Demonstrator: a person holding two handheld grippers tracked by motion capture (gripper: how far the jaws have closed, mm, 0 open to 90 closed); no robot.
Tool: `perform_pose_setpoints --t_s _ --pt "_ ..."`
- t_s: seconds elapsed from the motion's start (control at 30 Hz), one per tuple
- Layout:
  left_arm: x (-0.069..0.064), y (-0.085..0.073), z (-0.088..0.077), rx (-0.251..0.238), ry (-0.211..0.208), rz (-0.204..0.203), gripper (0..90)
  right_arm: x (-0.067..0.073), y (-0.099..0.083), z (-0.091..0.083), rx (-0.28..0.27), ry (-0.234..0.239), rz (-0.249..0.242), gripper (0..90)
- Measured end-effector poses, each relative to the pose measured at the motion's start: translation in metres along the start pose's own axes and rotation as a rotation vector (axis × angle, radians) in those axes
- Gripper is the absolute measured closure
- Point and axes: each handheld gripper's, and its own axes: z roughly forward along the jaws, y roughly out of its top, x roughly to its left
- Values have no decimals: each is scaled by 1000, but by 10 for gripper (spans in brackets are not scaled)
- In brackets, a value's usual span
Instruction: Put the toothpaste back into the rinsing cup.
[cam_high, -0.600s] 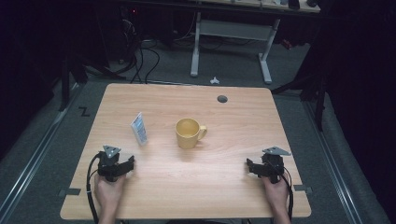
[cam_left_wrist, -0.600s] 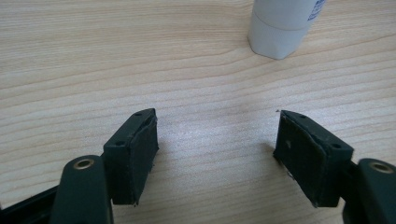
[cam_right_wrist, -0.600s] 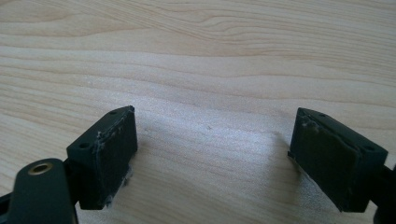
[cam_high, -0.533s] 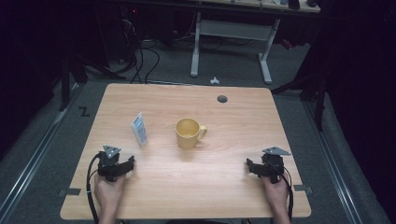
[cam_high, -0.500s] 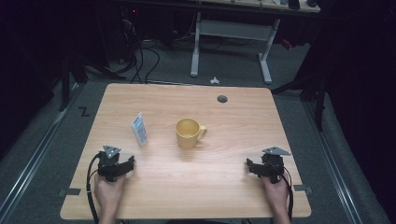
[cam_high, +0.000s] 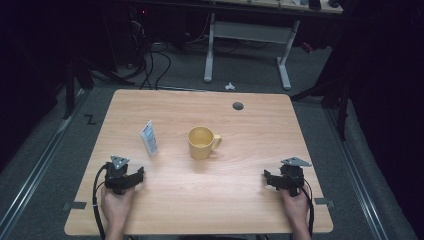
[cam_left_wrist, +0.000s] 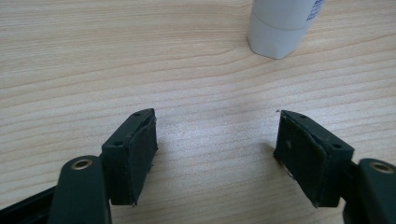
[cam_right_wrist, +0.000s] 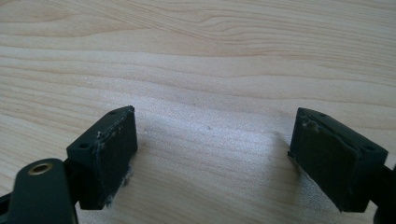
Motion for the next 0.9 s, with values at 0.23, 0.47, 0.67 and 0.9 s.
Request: perform_pose_setpoints --t_s 0.23,0.47,0.67,0.9 --pt "0 0 0 1 -3 1 287 0 0 0 0 -1 1 148" --pt "-1 1 1 5 -7 5 270 0 0 0 1 -1 2 148" --pt "-1 1 1 8 -7 7 250 0 0 0 1 -2 2 148" --pt "-4 3 1 1 -23 10 243 0 0 0 1 -2 2 148"
